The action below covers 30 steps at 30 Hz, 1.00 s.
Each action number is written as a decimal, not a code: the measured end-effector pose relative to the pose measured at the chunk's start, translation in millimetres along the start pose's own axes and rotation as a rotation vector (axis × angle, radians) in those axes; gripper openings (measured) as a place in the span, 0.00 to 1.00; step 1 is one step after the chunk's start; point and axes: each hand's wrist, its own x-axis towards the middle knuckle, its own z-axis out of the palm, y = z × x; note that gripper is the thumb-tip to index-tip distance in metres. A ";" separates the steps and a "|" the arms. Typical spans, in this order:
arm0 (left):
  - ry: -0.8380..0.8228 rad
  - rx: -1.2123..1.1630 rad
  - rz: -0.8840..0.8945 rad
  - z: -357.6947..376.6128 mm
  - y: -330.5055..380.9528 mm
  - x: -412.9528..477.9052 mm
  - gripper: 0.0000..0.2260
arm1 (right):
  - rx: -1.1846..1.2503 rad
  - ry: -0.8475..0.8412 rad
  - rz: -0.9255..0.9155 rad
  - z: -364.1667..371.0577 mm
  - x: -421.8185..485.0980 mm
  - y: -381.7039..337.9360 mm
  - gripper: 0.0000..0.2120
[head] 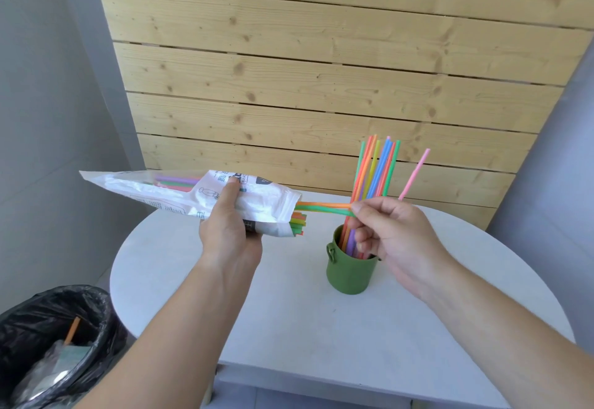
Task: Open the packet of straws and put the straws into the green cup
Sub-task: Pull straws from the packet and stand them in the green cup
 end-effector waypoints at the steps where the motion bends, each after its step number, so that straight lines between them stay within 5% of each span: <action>1: 0.008 -0.005 -0.002 -0.6 2.0 1.3 0.19 | -0.035 -0.023 -0.009 -8.9 2.6 -7.7 0.04; 15: 0.039 0.007 -0.024 -4.3 3.9 7.2 0.20 | -0.509 -0.018 -0.065 -137.2 32.3 -110.8 0.03; 30: 0.020 0.023 -0.041 -3.6 -2.7 5.8 0.19 | -0.861 -0.128 0.017 -144.2 55.2 -134.5 0.05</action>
